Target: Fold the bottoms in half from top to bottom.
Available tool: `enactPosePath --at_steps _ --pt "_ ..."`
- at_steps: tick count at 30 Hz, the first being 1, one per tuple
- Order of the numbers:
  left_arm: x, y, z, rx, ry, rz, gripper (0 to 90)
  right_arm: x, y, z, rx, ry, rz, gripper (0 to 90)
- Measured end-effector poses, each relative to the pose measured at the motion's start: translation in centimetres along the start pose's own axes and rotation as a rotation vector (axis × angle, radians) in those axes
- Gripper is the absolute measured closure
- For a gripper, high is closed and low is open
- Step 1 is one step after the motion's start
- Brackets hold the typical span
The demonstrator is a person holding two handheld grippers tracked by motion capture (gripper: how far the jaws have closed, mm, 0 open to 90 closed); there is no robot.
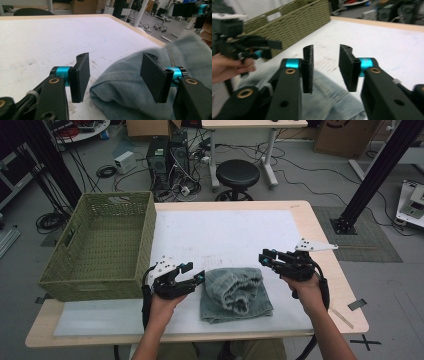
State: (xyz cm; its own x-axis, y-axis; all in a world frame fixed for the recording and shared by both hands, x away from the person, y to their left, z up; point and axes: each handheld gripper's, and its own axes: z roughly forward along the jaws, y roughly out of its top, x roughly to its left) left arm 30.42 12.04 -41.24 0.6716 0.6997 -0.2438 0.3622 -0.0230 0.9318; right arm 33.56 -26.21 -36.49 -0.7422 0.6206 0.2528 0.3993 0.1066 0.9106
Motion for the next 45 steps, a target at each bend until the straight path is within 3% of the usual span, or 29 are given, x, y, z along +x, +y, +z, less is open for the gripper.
enactPosePath --at_steps 1,5,6,7,10,15,19,21,24,29,31,34,35,36,38,39,40,44,45 --pt "-0.1 0.0 0.1 0.002 -0.002 -0.001 40.7 0.0 0.1 0.0 -0.012 -0.018 0.010 62.2" --pt "-0.1 -0.1 0.5 0.020 -0.004 -0.009 40.7 0.5 -0.7 0.8 0.102 -0.016 -0.042 65.1" --pt "-0.1 -0.1 0.6 0.025 -0.003 -0.012 40.7 0.5 -0.7 0.8 0.102 -0.016 -0.042 65.1" --pt "-0.2 -0.2 0.9 0.045 -0.002 -0.017 41.6 0.6 -1.6 1.2 0.145 -0.038 -0.061 64.6" --pt "-0.3 -0.3 1.2 0.078 0.009 -0.021 40.0 0.3 -2.6 1.4 0.164 -0.061 -0.044 59.0" --pt "-0.1 -0.5 2.2 0.143 0.000 -0.065 37.7 -0.6 -3.4 2.0 0.240 -0.148 -0.038 54.2" --pt "0.2 -0.7 2.6 0.167 -0.016 -0.081 40.8 -1.2 -3.6 2.4 0.278 -0.153 -0.028 54.0" --pt "0.5 -1.0 3.2 0.216 -0.027 -0.087 42.8 -1.4 -4.0 3.0 0.317 -0.150 -0.024 53.5" --pt "0.5 -1.4 3.8 0.242 -0.037 -0.088 46.7 -1.5 -4.4 3.5 0.345 -0.144 -0.023 54.0" --pt "0.7 -1.5 4.2 0.267 -0.025 -0.073 52.8 -1.9 -5.1 4.2 0.379 -0.147 -0.013 58.7" --pt "0.7 -1.6 4.3 0.271 -0.015 -0.070 56.0 -2.0 -5.2 4.3 0.380 -0.146 -0.007 62.3" --pt "0.5 -1.7 4.2 0.259 0.004 -0.057 69.9 -2.0 -5.4 4.4 0.378 -0.144 -0.016 80.6" --pt "0.4 -1.8 4.2 0.251 0.008 -0.057 73.7 -1.9 -5.4 4.4 0.380 -0.123 -0.013 84.6" --pt "0.3 -1.7 4.0 0.230 0.011 -0.045 77.6 -1.4 -5.2 4.4 0.384 -0.144 -0.056 85.5" --pt "0.3 -1.5 3.8 0.207 0.009 -0.043 79.1 -1.2 -4.9 4.3 0.368 -0.157 -0.082 86.5" --pt "0.3 -1.2 3.5 0.153 0.000 -0.054 79.1 -1.1 -4.5 4.1 0.349 -0.163 -0.084 86.5" --pt "0.4 -1.1 3.4 0.139 -0.006 -0.056 79.1 -1.1 -4.3 4.0 0.338 -0.163 -0.077 86.5" --pt "0.8 -0.8 3.6 0.119 -0.021 -0.081 78.4 -1.3 -3.3 4.1 0.314 -0.188 -0.073 86.4" --pt "1.0 -0.7 3.9 0.125 0.001 -0.070 78.5 -1.3 -3.1 4.2 0.309 -0.203 -0.077 86.3"
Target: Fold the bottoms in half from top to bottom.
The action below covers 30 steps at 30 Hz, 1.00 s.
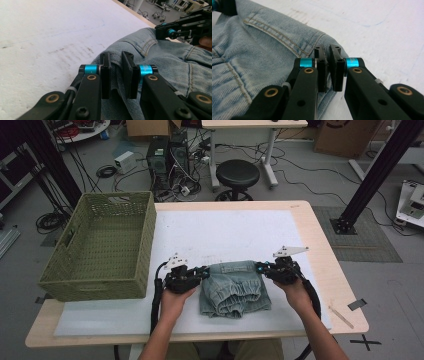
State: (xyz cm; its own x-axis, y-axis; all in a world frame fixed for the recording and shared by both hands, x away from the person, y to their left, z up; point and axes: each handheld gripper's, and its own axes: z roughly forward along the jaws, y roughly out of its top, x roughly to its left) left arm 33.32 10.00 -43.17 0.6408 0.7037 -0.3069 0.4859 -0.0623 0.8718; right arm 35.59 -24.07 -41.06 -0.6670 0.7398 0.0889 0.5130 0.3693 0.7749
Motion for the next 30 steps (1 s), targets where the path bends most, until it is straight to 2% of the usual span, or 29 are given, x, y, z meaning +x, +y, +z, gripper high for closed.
enactPosePath --at_steps 1,2,3,4,5,6,8,9,11,12,13,15,16,17,18,19,21,22,23,24,25,26,28,30 --pt "0.0 0.0 0.0 0.000 0.000 0.000 78.4 0.1 0.1 0.1 -0.006 -0.013 -0.008 86.2" --pt "0.0 0.1 0.3 0.005 0.030 0.023 78.4 0.1 0.1 0.1 -0.006 -0.013 -0.008 86.2" --pt "0.0 0.2 0.6 0.007 0.051 0.035 78.4 0.2 0.4 0.4 -0.012 -0.044 -0.027 86.3" --pt "0.1 0.2 0.8 0.005 0.074 0.040 76.1 0.6 0.6 1.0 -0.018 -0.099 -0.055 86.2" --pt "0.2 0.2 1.0 0.005 0.096 0.037 72.4 0.7 0.7 1.4 -0.023 -0.125 -0.075 86.1" --pt "0.4 0.3 1.3 0.002 0.138 0.041 70.0 0.7 0.8 1.7 -0.024 -0.144 -0.080 86.1" --pt "0.5 0.4 1.4 -0.011 0.142 0.035 64.9 0.8 0.9 2.4 -0.026 -0.178 -0.078 85.8" --pt "0.6 0.5 1.4 -0.015 0.149 0.030 64.9 0.8 0.9 2.4 -0.026 -0.178 -0.078 85.8" --pt "0.6 0.5 1.1 -0.030 0.165 0.039 59.0 0.7 0.8 3.1 -0.029 -0.215 -0.079 84.0" --pt "0.7 0.5 1.0 -0.034 0.166 0.038 54.0 0.6 0.7 3.3 -0.021 -0.210 -0.069 77.3" --pt "0.7 0.6 0.7 -0.039 0.159 0.040 54.0 0.6 0.7 3.3 -0.021 -0.210 -0.069 77.3" --pt "0.7 0.7 0.1 -0.068 0.126 0.042 51.6 0.1 0.5 1.8 -0.095 -0.158 -0.021 65.4" --pt "0.7 0.7 0.1 -0.068 0.126 0.042 50.7 0.1 0.5 1.8 -0.095 -0.158 -0.021 65.4" --pt "0.7 0.8 -0.2 -0.082 0.116 0.053 49.6 -0.1 0.4 0.6 -0.146 -0.107 0.016 62.3" --pt "0.6 0.9 -0.5 -0.093 0.108 0.055 49.6 -0.1 0.4 0.2 -0.156 -0.074 0.021 59.7" --pt "0.5 0.9 -0.7 -0.108 0.089 0.064 49.4 0.1 0.3 -0.2 -0.163 -0.066 0.011 58.1" --pt "0.4 1.0 -0.8 -0.109 0.083 0.070 46.4 0.5 0.2 -0.5 -0.161 -0.025 -0.009 54.7" --pt "0.4 1.0 -0.9 -0.110 0.074 0.072 46.4 0.5 0.2 -0.5 -0.161 -0.025 -0.009 54.7" --pt "0.2 1.0 -0.9 -0.119 0.056 0.079 44.6 1.3 0.1 -0.5 -0.163 0.014 -0.038 51.3" --pt "0.2 1.0 -0.9 -0.119 0.056 0.079 43.6 1.7 0.1 -0.4 -0.159 0.037 -0.040 49.7" --pt "0.1 1.1 -0.9 -0.122 0.047 0.079 43.6 1.7 0.1 -0.4 -0.159 0.037 -0.040 49.7" --pt "0.0 1.1 -0.9 -0.124 0.035 0.082 42.8 2.2 0.2 -0.1 -0.154 0.066 -0.056 48.0" --pt "-0.1 1.2 -0.8 -0.117 0.023 0.088 42.8 3.2 0.3 0.6 -0.129 0.125 -0.076 46.3" --pt "-0.3 1.2 -0.7 -0.116 0.016 0.092 42.5 4.4 0.4 1.5 -0.084 0.162 -0.097 46.1"
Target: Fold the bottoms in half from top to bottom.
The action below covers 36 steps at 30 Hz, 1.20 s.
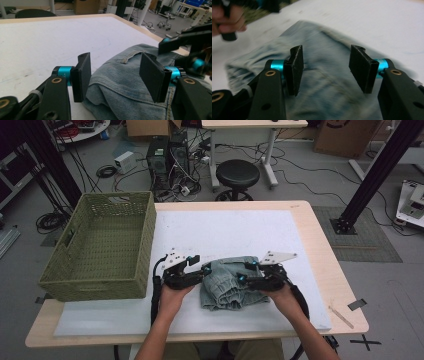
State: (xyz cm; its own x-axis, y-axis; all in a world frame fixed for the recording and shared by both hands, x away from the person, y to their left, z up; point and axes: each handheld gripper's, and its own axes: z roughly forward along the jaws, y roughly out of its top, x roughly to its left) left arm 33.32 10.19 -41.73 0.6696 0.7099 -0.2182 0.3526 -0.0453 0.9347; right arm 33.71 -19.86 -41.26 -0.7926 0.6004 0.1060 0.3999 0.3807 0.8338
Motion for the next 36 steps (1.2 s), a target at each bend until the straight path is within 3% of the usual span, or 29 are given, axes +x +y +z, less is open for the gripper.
enactPosePath --at_steps 1,5,7,12,14,15,16,17,20,22,23,28,36 --pt "-0.1 0.1 0.0 -0.002 -0.006 0.004 42.5 0.9 0.1 0.9 0.027 0.011 -0.032 46.3" --pt "-0.1 0.2 0.1 -0.003 -0.009 0.003 42.5 1.4 0.0 1.8 0.052 0.018 -0.043 46.8" --pt "-0.2 0.2 0.1 0.002 -0.012 0.003 42.5 1.6 -0.6 2.7 0.093 0.015 -0.047 47.0" --pt "-0.7 0.0 0.6 0.016 -0.033 0.005 42.6 1.6 -0.9 2.7 0.092 0.008 -0.052 47.0" --pt "-1.1 -0.2 0.8 0.024 -0.051 0.011 42.6 1.5 -0.9 2.1 0.065 0.019 -0.051 47.1" --pt "-1.3 -0.3 1.0 0.028 -0.060 0.014 42.6 1.1 -0.8 1.0 0.007 0.042 -0.026 45.6" --pt "-1.5 -0.4 1.2 0.040 -0.070 0.025 42.6 1.1 -0.8 1.0 0.007 0.042 -0.026 45.6" --pt "-1.7 -0.6 1.4 0.052 -0.077 0.030 42.6 0.4 -0.8 -0.2 -0.054 0.044 0.002 45.4" --pt "-2.3 -1.0 1.8 0.085 -0.095 0.053 42.8 -0.3 -0.9 -1.2 -0.084 0.027 0.026 45.4" --pt "-2.6 -1.4 2.1 0.118 -0.099 0.077 44.7 -1.5 -1.2 -2.1 -0.057 -0.027 0.041 46.3" --pt "-2.7 -1.5 2.2 0.129 -0.101 0.078 44.7 -1.5 -1.2 -2.1 -0.057 -0.027 0.041 46.3" --pt "-2.6 -2.2 2.4 0.178 -0.095 0.074 48.5 -1.8 -2.2 -1.4 0.068 -0.050 -0.009 51.1" --pt "-2.7 -2.7 2.5 0.220 -0.078 0.099 55.3 -1.8 -2.8 -0.7 0.140 -0.071 -0.075 52.3"
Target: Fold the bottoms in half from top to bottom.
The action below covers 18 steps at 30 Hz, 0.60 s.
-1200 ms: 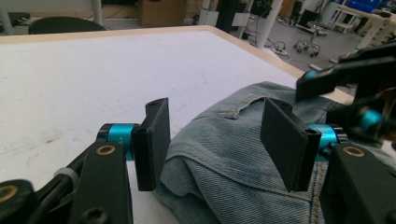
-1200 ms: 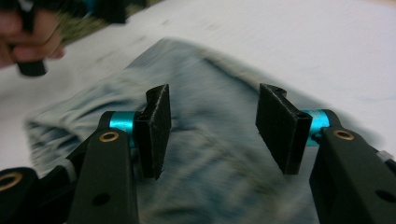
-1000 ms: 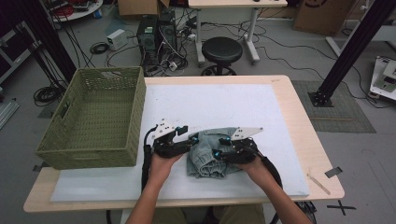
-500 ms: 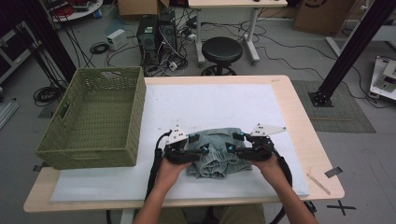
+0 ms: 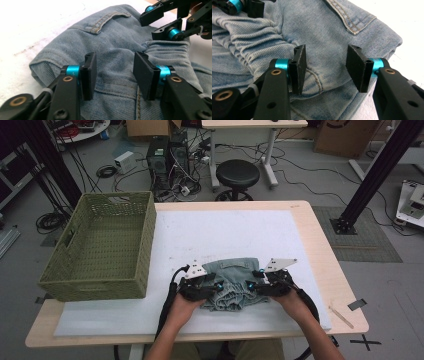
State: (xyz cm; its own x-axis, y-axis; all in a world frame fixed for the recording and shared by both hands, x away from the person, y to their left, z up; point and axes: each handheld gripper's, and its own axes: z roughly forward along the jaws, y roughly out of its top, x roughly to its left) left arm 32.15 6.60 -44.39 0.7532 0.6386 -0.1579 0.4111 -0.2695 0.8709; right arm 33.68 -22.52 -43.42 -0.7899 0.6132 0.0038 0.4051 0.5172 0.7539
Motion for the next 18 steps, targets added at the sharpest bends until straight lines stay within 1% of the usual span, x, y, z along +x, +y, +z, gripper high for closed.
enactPosePath --at_steps 4,8,9,10,11,12,13,14,15,16,17,18 --pt "0.1 -0.3 0.0 0.001 -0.003 -0.012 57.0 0.1 -0.2 0.0 -0.002 0.000 -0.004 52.7" --pt "0.2 -0.4 -0.1 0.001 -0.007 -0.023 57.4 0.1 -0.4 -0.1 -0.013 0.005 0.012 52.7" --pt "0.2 -0.3 -0.1 -0.007 -0.008 -0.033 57.3 0.0 -0.4 -0.1 -0.018 0.008 0.019 52.6" --pt "0.4 -0.1 -0.5 -0.044 -0.014 -0.062 55.4 -0.1 -0.3 -0.4 -0.037 0.023 0.039 51.3" --pt "0.4 -0.1 -0.5 -0.044 -0.014 -0.062 53.1 -0.1 -0.3 -0.4 -0.037 0.023 0.039 51.3" --pt "0.5 0.0 -0.7 -0.069 -0.012 -0.080 53.1 -0.2 -0.3 -0.6 -0.056 0.033 0.056 50.2" --pt "0.6 0.1 -0.9 -0.089 -0.007 -0.083 46.1 -0.4 -0.1 -1.1 -0.104 0.054 0.086 45.5" --pt "0.7 0.5 -1.2 -0.128 0.012 -0.081 45.9 -0.6 0.0 -1.5 -0.146 0.054 0.105 44.1" --pt "0.9 0.7 -1.3 -0.147 0.017 -0.081 45.8 -0.6 0.1 -1.7 -0.170 0.051 0.110 43.2" --pt "0.9 0.7 -1.3 -0.147 0.017 -0.081 45.6 -0.6 0.1 -1.7 -0.170 0.051 0.110 43.2" --pt "1.1 1.2 -1.3 -0.167 0.017 -0.091 45.0 -1.0 0.8 -2.0 -0.213 0.022 0.132 39.2" --pt "1.3 1.5 -1.1 -0.167 0.025 -0.087 44.4 -1.2 1.0 -2.0 -0.214 0.009 0.136 38.7"
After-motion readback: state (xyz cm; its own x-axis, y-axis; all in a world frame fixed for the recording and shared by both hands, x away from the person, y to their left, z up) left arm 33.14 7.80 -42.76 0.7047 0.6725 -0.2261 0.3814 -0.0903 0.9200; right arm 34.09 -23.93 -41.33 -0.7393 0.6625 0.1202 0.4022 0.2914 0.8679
